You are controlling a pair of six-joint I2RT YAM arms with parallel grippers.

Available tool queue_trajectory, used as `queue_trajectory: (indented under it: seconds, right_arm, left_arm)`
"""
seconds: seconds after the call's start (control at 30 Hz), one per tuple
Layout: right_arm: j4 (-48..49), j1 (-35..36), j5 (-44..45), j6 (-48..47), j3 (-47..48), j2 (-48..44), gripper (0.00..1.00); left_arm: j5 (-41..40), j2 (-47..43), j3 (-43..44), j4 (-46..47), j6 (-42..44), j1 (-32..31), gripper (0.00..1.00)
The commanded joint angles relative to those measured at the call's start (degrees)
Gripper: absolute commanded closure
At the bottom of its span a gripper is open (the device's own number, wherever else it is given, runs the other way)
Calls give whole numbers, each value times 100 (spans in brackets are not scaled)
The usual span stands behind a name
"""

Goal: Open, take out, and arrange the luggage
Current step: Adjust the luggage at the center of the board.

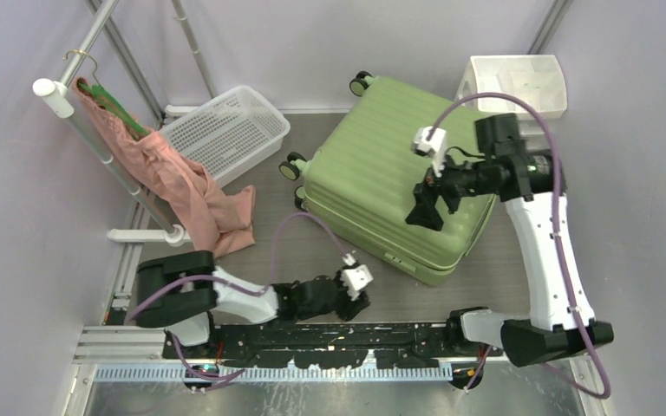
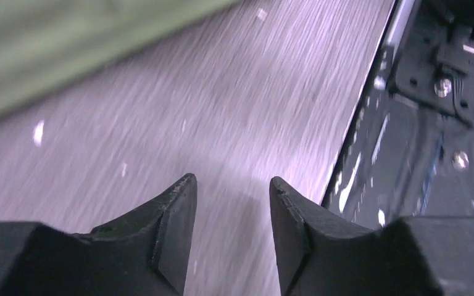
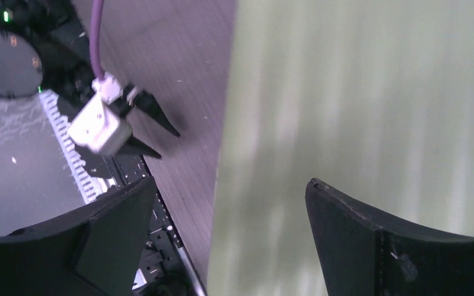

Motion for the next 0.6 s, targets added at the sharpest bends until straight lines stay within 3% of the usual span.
queue_trajectory:
  seconds: [0.0, 0.2, 0.37, 0.57]
  right_arm:
    - [1065, 1247, 592, 546, -9, 342, 2]
    - [2193, 2963, 1884, 1335, 886, 1655, 0]
    - [2382, 3720, 2805, 1963, 2529, 3280, 0]
    - [2472, 4045, 3514, 2287, 3935, 4705, 0]
  left_arm:
    - [-142, -1432, -955, -408, -1092, 44, 48]
    - [-707, -2673, -1241, -2271, -2090, 45, 46]
    - [-1088, -3306, -1885, -2035, -2602, 42, 45]
    - [-1362, -4112, -2399, -2127, -2905, 43, 45]
